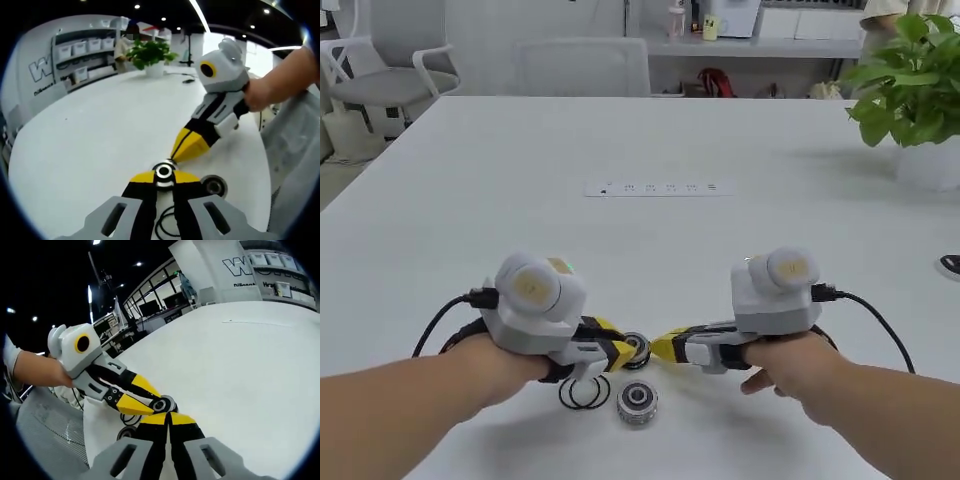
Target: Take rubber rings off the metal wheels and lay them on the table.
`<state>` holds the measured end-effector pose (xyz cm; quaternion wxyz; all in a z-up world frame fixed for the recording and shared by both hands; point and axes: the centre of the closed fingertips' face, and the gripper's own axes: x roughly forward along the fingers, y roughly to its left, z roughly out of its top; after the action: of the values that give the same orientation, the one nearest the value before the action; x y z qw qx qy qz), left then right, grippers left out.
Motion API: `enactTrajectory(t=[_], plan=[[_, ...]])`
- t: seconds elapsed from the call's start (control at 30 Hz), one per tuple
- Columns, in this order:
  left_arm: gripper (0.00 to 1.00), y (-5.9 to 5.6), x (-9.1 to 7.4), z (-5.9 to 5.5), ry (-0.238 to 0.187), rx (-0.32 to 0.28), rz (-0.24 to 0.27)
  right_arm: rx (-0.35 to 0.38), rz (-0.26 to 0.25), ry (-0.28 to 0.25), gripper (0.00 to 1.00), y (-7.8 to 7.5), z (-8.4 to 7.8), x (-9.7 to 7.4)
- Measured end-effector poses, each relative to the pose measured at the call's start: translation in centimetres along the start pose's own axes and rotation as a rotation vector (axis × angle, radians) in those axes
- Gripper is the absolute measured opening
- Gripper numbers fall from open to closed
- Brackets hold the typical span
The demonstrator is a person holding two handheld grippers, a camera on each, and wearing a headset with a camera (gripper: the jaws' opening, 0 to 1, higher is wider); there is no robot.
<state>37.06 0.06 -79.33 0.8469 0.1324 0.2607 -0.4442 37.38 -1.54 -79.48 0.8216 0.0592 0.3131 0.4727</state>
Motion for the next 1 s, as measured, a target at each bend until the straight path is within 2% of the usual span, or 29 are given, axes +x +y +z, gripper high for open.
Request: enactTrajectory(t=[0.03, 0.17, 0.57, 0.67, 0.73, 0.77, 0.8, 0.83, 1.0], plan=[[0.11, 0.0, 0.0, 0.0, 0.001, 0.000, 0.001, 0.024, -0.001, -0.011, 0.00, 0.1, 0.1, 0.0], [0.11, 0.0, 0.0, 0.0, 0.005, 0.003, 0.005, 0.041, 0.001, -0.020, 0.00, 0.2, 0.1, 0.0], [0.10, -0.2, 0.0, -0.1, 0.021, 0.027, 0.002, 0.001, 0.037, -0.002, 0.00, 1.1, 0.3, 0.1], [0.10, -0.2, -0.1, 0.0, 0.020, 0.028, 0.001, 0.006, 0.053, -0.008, 0.00, 1.6, 0.5, 0.1], [0.11, -0.2, 0.0, 0.0, 0.021, 0.028, 0.001, 0.016, 0.090, -0.035, 0.00, 2.5, 1.2, 0.3], [0.11, -0.2, 0.0, 0.0, 0.021, 0.030, 0.002, 0.011, 0.099, -0.021, 0.00, 2.9, 1.2, 0.5], [0.11, -0.2, 0.0, 0.0, 0.022, 0.029, 0.002, -0.029, 0.101, -0.014, 0.00, 3.1, 1.2, 0.6], [0.11, -0.2, 0.0, 0.0, 0.019, 0.023, 0.002, -0.003, 0.104, -0.029, 0.00, 3.1, 1.4, 0.4], [0.11, -0.3, -0.1, 0.1, 0.013, 0.007, -0.001, -0.017, 0.084, -0.035, 0.00, 2.7, 1.3, 0.1]])
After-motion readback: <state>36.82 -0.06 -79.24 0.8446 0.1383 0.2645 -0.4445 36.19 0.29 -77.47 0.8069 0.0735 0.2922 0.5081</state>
